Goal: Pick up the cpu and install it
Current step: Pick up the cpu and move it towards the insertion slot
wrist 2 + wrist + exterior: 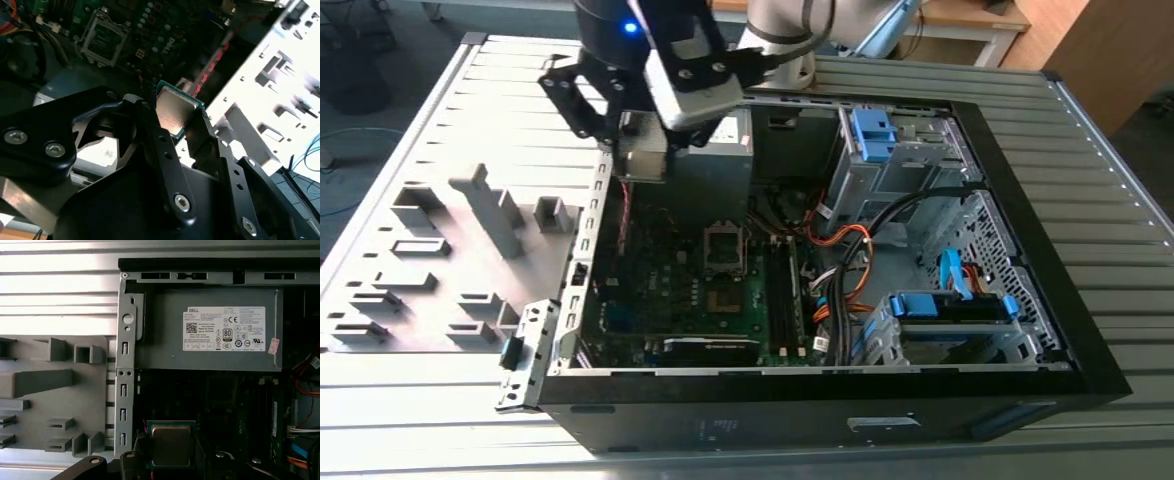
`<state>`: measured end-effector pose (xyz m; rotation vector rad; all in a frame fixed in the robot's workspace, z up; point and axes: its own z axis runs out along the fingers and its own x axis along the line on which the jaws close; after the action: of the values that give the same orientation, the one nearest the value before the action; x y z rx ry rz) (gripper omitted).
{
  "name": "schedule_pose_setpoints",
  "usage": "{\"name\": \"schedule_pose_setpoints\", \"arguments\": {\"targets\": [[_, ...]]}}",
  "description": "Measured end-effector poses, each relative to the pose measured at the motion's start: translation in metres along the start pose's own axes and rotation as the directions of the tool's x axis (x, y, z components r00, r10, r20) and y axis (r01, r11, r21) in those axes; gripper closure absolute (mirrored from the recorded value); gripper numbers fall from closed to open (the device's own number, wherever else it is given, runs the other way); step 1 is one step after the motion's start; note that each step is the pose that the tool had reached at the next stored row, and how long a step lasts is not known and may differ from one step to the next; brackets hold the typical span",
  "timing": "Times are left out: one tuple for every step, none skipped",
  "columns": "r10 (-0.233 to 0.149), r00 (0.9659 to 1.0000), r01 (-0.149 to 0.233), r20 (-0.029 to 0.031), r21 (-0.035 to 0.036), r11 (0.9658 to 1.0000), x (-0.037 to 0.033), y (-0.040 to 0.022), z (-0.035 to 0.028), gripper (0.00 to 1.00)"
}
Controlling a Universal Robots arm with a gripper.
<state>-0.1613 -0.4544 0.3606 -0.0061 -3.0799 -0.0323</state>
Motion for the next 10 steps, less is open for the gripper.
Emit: {"name": "schedule_pose_setpoints", "arguments": {"targets": [[0.0,1.0,0.0,-0.0007,0.0,1.0,-0.0035,-0.0001,-0.0002,0.53],[0.0,1.0,0.0,-0.0015,0.0,1.0,-0.007,-0.0001,-0.0004,0.53],[0.0,1.0,0.0,-0.0022,0.0001,1.0,-0.0103,-0.0002,-0.0006,0.53],[0.0,1.0,0.0,-0.0027,0.0001,1.0,-0.0134,-0.0002,-0.0008,0.53],[0.0,1.0,0.0,-0.0031,0.0001,1.0,-0.0162,-0.0002,-0.0009,0.53],[0.0,1.0,0.0,-0.0036,0.0,1.0,-0.0189,-0.0002,-0.0011,0.53],[0.0,1.0,0.0,-0.0039,0.0,1.0,-0.0215,-0.0002,-0.0012,0.53],[0.0,1.0,0.0,-0.0043,0.0,1.0,-0.024,-0.0002,-0.0013,0.53],[0.0,1.0,0.0,-0.0045,0.0,1.0,-0.0265,-0.0002,-0.0015,0.53],[0.0,1.0,0.0,-0.0049,0.0,1.0,-0.0292,-0.0002,-0.0017,0.53]]}}
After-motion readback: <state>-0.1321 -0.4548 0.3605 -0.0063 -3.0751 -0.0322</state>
